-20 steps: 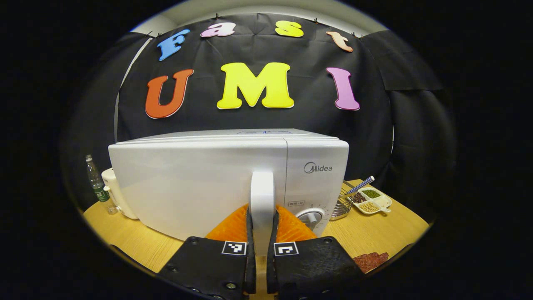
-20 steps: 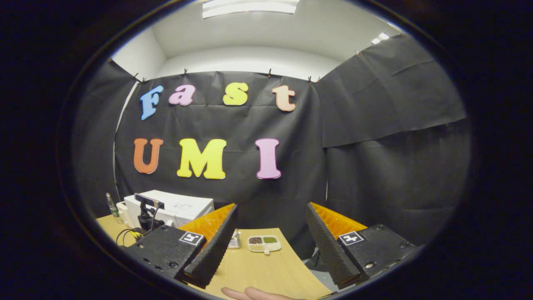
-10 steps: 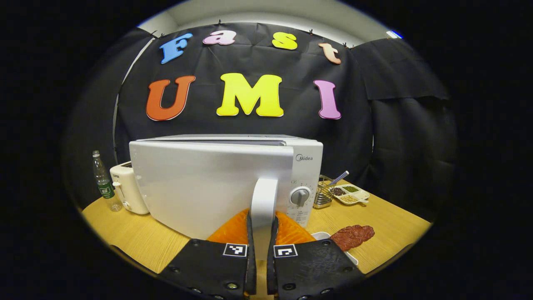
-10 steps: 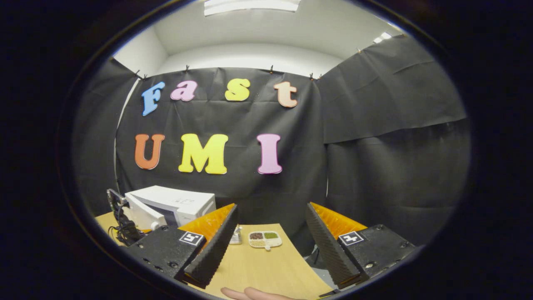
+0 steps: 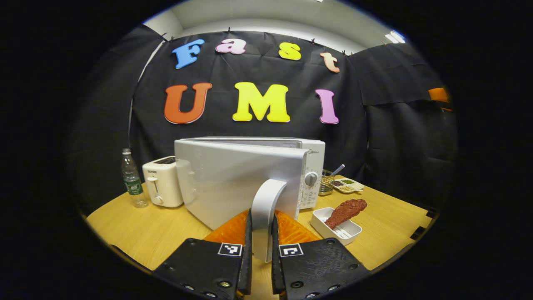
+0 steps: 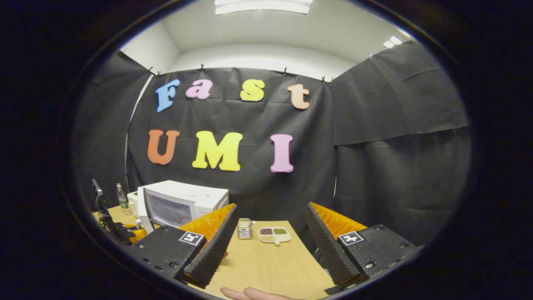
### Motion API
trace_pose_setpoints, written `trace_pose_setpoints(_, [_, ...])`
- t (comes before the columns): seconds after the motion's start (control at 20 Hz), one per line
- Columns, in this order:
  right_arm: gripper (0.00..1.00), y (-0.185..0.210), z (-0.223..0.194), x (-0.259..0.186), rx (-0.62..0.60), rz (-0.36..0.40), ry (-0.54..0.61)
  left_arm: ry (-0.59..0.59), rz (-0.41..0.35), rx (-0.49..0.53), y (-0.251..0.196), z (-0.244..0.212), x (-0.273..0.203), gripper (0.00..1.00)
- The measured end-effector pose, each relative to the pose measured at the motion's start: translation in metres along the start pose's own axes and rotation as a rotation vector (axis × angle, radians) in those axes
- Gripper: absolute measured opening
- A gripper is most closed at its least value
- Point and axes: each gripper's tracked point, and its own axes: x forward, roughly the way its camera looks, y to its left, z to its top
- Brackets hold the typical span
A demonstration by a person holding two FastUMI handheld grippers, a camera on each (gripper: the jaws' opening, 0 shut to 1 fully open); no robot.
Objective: Open the microwave oven with the left hand, put the food in, and close the microwave oven.
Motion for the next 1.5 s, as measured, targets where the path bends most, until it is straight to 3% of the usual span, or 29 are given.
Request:
trace_pose_setpoints(0.1, [1.0, 0.011, -0.002, -0.012, 0.002, 0.025, 0.004, 0.009, 0.062, -0.019, 0.03, -0.002, -0.033, 0.24])
trace_pose_setpoints(0.25, [1.0, 0.022, -0.001, -0.029, 0.008, 0.051, 0.005, -0.021, 0.124, -0.015, 0.068, 0.006, -0.087, 0.95])
trace_pose_setpoints(0.55, [1.0, 0.033, 0.006, -0.049, -0.005, 0.06, -0.017, -0.056, 0.239, 0.044, 0.104, 0.033, -0.156, 0.94])
trace_pose_setpoints(0.6, [0.95, 0.034, 0.004, -0.049, -0.009, 0.062, -0.016, -0.061, 0.234, 0.046, 0.102, 0.038, -0.161, 0.94])
trace_pose_setpoints(0.7, [1.0, 0.038, 0.002, -0.048, -0.017, 0.077, -0.008, -0.057, 0.189, 0.042, 0.088, 0.043, -0.168, 0.93])
trace_pose_setpoints(0.8, [0.95, 0.039, 0.002, -0.04, -0.027, 0.09, -0.005, -0.061, 0.188, 0.039, 0.085, 0.054, -0.173, 0.94])
trace_pose_setpoints(0.9, [1.0, 0.034, -0.001, -0.029, -0.034, 0.082, 0.009, -0.063, 0.207, 0.038, 0.08, 0.068, -0.174, 0.94])
trace_pose_setpoints(0.95, [0.95, 0.032, -0.002, -0.022, -0.036, 0.084, 0.022, -0.056, 0.227, 0.046, 0.078, 0.073, -0.172, 0.94])
trace_pose_setpoints(1.2, [1.0, 0.032, -0.028, 0.02, -0.067, 0.13, 0.126, -0.051, 0.306, 0.149, 0.069, 0.11, -0.156, 0.94])
trace_pose_setpoints(1.25, [1.0, 0.032, -0.037, 0.03, -0.068, 0.144, 0.157, -0.049, 0.301, 0.151, 0.062, 0.117, -0.149, 0.87])
trace_pose_setpoints(1.3, [0.96, 0.032, -0.045, 0.039, -0.065, 0.157, 0.188, -0.052, 0.291, 0.143, 0.055, 0.124, -0.142, 0.97])
trace_pose_setpoints(1.35, [1.0, 0.032, -0.054, 0.051, -0.06, 0.169, 0.222, -0.056, 0.277, 0.129, 0.048, 0.133, -0.134, 0.96])
trace_pose_setpoints(1.4, [0.96, 0.031, -0.063, 0.062, -0.057, 0.176, 0.252, -0.06, 0.268, 0.116, 0.042, 0.141, -0.128, 0.96])
trace_pose_setpoints(1.5, [1.0, 0.035, -0.085, 0.081, -0.048, 0.212, 0.329, -0.074, 0.263, 0.1, 0.035, 0.159, -0.116, 0.96])
